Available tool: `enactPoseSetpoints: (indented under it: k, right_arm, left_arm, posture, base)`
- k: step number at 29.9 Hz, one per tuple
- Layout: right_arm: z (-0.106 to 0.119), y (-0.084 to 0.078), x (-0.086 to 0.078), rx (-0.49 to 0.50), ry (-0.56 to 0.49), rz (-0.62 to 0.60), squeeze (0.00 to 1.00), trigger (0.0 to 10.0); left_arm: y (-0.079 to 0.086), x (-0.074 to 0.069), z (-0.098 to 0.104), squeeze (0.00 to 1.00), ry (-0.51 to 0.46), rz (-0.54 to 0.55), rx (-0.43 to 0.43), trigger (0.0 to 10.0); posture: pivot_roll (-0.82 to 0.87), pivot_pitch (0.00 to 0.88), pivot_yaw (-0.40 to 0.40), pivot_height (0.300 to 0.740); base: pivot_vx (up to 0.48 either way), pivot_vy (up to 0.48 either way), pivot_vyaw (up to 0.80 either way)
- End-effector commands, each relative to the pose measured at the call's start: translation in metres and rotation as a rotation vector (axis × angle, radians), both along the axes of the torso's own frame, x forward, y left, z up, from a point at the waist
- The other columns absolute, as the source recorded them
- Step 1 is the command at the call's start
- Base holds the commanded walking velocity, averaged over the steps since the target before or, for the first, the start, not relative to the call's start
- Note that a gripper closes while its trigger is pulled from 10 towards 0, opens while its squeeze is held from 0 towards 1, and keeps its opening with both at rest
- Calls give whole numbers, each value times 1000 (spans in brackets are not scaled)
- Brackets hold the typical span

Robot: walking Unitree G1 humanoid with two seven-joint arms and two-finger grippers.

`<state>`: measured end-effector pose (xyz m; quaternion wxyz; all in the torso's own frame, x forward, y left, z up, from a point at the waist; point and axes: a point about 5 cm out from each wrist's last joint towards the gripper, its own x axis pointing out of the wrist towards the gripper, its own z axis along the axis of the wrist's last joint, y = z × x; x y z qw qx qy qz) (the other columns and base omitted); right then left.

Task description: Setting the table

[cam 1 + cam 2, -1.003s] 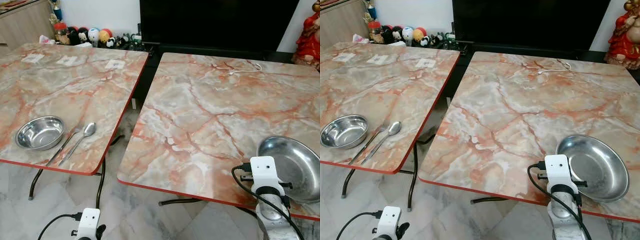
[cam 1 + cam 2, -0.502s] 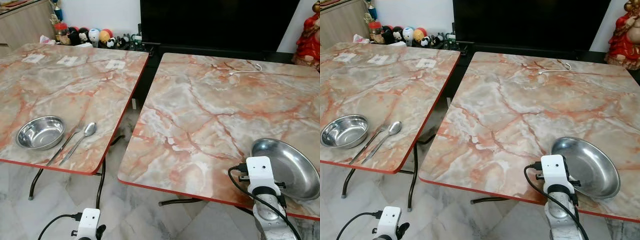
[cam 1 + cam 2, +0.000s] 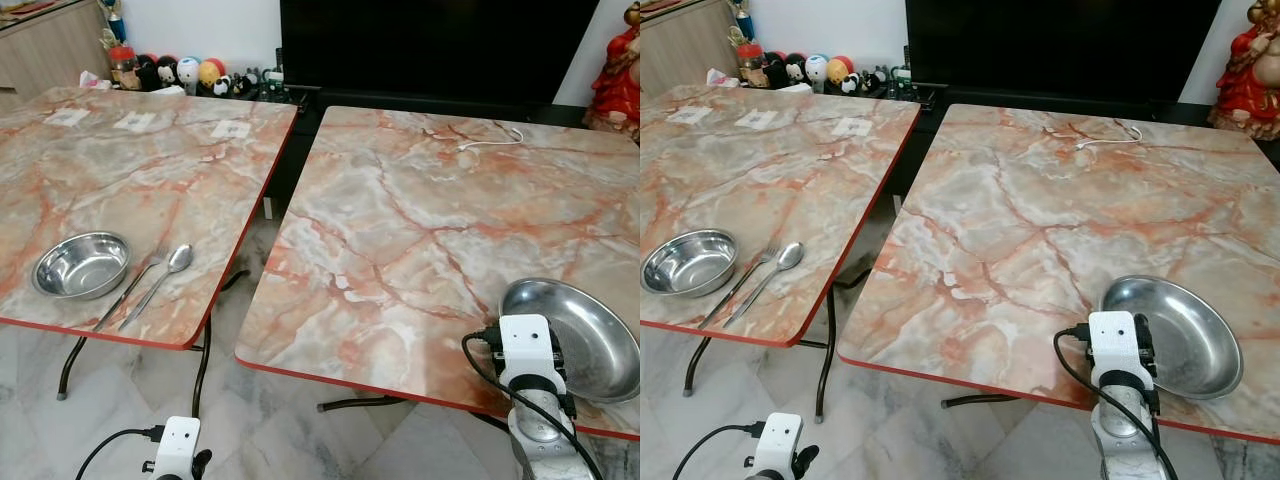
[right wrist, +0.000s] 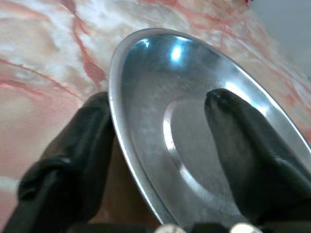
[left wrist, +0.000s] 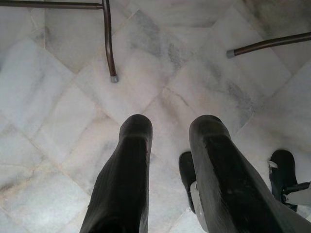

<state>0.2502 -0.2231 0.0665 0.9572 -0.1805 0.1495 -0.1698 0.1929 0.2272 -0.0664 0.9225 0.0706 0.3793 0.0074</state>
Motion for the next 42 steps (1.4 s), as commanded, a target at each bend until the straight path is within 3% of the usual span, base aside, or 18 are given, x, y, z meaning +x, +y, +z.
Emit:
enactPoseSetpoints:
  k: [1, 4, 5, 9, 10, 16, 22, 27, 32, 37, 42]
  right_arm:
    - [-3, -2, -2, 39, 2, -18, 533, 10000]
    - [-6, -1, -2, 36, 23, -10, 490, 10000]
    - [-6, 0, -2, 42, 26, -10, 282, 10000]
    - [-7, 3, -2, 65, 26, 3, 176, 10000]
    - [-6, 3, -2, 47, 23, 3, 0, 10000]
    - [-8, 2, -5, 41, 20, -16, 0, 10000]
    - [8, 12, 0, 94, -143, 47, 0, 10000]
    - [16, 16, 3, 110, -207, 74, 0, 10000]
    - [16, 27, 7, 314, -270, 118, 0, 10000]
    - [31, 21, 12, 426, -396, 95, 0, 10000]
    - [42, 10, 15, 384, -427, 132, 0, 10000]
  left_arm:
    - [2, -5, -3, 0, 30, 6, 9, 10000]
    - [2, -5, -3, 0, 31, 8, 10, 10000]
    - [2, -5, -3, 0, 31, 8, 9, 10000]
    - [3, -5, -3, 0, 28, 12, 9, 10000]
    - [3, -5, -2, 0, 27, 13, 10, 10000]
    - [3, -5, -3, 0, 30, 11, 10, 10000]
    - [2, -6, -3, 0, 27, 17, 6, 10000]
    - [3, -6, -3, 0, 26, 17, 6, 10000]
    - [3, -5, -3, 0, 24, 14, 11, 10000]
    - [3, -5, -2, 0, 22, 14, 15, 10000]
    - [4, -5, -2, 0, 25, 11, 18, 10000]
  posture:
    - [38, 15, -43, 740]
    - [39, 13, -43, 740]
    - [40, 13, -43, 740]
    - [43, 12, -45, 740]
    - [40, 13, -45, 740]
    - [41, 14, -46, 740]
    - [43, 16, -49, 740]
    - [43, 16, -49, 740]
    - [38, 11, -46, 740]
    - [41, 7, -39, 740]
    - [45, 0, -30, 740]
  base:
    - [0, 0, 0]
    - [0, 0, 0]
    - [0, 0, 0]
    - [0, 0, 0]
    - [0, 0, 0]
    - [0, 0, 0]
    - [0, 0, 0]
    - [0, 0, 0]
    - [0, 0, 0]
    - [0, 0, 0]
    - [0, 0, 0]
